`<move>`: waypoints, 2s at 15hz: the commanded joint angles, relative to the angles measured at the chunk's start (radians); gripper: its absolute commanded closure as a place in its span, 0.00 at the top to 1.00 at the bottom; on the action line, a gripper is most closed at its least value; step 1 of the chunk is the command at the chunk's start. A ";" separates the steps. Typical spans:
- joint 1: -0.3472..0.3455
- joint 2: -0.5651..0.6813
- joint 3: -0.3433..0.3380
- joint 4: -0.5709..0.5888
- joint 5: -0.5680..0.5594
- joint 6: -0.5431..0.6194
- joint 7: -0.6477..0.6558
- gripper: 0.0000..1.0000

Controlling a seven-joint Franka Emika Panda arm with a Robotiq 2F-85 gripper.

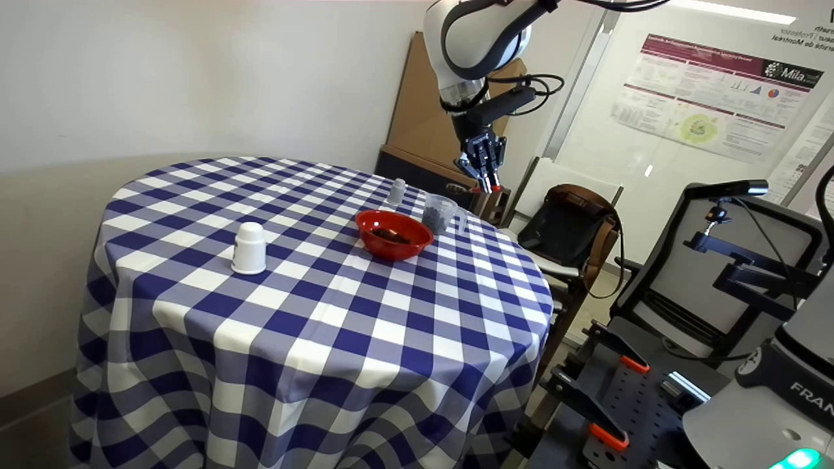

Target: Scoop some of the contents in the red bowl and put them in the clear jar

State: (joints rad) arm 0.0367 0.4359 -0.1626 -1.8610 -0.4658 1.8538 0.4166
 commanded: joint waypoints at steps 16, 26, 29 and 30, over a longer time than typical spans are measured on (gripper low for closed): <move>0.062 0.089 0.014 0.095 -0.268 -0.131 0.041 0.11; 0.066 0.099 0.043 0.091 -0.380 -0.153 0.060 0.11; 0.066 0.098 0.050 0.088 -0.400 -0.154 0.059 0.11; 0.060 0.091 0.057 0.084 -0.387 -0.149 0.055 0.11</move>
State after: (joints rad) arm 0.0969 0.5239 -0.1207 -1.7925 -0.8385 1.7373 0.4551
